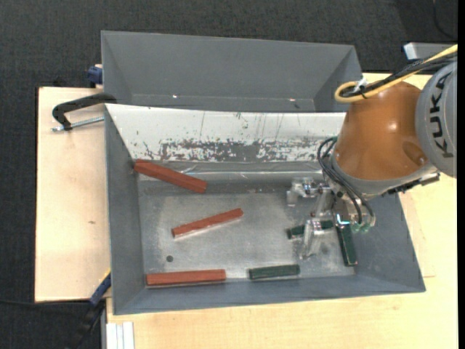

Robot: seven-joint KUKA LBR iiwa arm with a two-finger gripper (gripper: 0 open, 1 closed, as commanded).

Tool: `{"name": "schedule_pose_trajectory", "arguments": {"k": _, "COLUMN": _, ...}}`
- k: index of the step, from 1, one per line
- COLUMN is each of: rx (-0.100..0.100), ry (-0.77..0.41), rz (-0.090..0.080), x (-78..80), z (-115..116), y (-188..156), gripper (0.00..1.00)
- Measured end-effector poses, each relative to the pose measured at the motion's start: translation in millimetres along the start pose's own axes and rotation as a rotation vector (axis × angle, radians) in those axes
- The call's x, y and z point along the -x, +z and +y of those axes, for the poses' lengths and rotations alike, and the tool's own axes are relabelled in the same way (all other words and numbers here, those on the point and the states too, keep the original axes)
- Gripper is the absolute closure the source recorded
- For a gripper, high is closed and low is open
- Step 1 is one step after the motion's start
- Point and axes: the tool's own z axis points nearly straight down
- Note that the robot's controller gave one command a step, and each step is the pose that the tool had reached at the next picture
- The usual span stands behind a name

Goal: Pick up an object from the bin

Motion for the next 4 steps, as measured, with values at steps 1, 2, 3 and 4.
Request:
{"name": "schedule_pose_trajectory", "arguments": {"k": 1, "rx": -0.001, "ry": -0.001, "rz": -0.009, "x": 1.9, "z": -0.1, "y": -4.4, "gripper": 0.00}}
{"name": "schedule_pose_trajectory", "arguments": {"k": 2, "rx": -0.001, "ry": 0.011, "rz": -0.013, "x": 23.4, "z": -66.3, "y": 77.3, "gripper": 0.00}}
{"name": "schedule_pose_trajectory", "arguments": {"k": 3, "rx": 0.001, "ry": 0.029, "rz": -0.006, "x": 25.3, "z": -71.6, "y": 104.8, "gripper": 0.00}}
{"name": "schedule_pose_trajectory", "arguments": {"k": 4, "rx": 0.000, "ry": 0.074, "rz": -0.008, "x": 11.0, "z": -72.9, "y": 103.9, "gripper": 0.00}}
